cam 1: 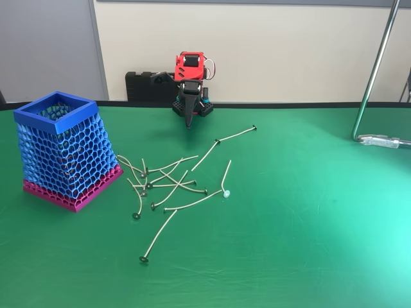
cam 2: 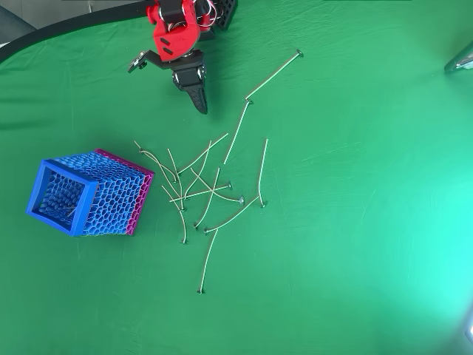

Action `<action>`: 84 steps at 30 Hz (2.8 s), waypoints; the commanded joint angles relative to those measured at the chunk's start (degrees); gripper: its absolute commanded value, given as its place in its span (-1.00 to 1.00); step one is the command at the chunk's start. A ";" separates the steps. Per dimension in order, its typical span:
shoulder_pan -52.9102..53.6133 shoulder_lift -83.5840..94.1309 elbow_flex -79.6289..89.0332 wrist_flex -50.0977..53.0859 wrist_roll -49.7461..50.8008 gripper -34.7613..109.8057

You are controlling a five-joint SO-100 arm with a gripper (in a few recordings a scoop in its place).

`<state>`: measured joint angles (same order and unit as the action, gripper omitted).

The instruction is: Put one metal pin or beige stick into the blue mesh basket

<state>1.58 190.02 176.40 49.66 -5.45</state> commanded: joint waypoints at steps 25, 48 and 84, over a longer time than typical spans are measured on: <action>1.85 -31.64 -25.58 -1.67 -2.99 -0.51; 2.37 -66.09 -73.04 18.90 -13.27 -0.51; -3.25 -117.33 -121.38 26.02 -63.37 -0.51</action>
<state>-1.14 73.74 59.94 75.59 -67.68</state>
